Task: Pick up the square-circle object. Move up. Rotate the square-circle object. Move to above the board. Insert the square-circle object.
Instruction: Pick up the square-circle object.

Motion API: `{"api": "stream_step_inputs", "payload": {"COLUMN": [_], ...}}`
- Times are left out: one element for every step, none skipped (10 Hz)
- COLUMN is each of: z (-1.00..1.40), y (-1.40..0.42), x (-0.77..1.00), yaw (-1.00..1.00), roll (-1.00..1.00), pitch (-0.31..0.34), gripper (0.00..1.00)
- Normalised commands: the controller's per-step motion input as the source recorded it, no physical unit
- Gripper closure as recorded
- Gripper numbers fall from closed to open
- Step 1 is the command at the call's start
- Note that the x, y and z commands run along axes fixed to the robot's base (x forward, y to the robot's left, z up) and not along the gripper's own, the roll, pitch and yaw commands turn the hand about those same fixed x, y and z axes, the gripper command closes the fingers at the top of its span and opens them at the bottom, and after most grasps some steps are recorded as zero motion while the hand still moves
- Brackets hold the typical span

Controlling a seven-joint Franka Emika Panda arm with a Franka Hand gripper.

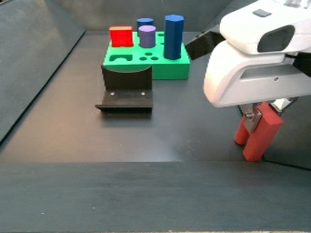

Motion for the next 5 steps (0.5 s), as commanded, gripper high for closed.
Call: {"api": "stream_step_inputs", "payload": {"z": [0.0, 0.0, 0.0, 0.0, 0.0], "y": [0.0, 0.0, 0.0, 0.0, 0.0], "x": [0.0, 0.0, 0.0, 0.0, 0.0], "yaw": [0.0, 0.0, 0.0, 0.0, 0.0], "roll": [0.0, 0.0, 0.0, 0.0, 0.0], "pitch": [0.0, 0.0, 0.0, 0.0, 0.0], "gripper": [1.0, 1.0, 1.0, 1.0, 1.0]}}
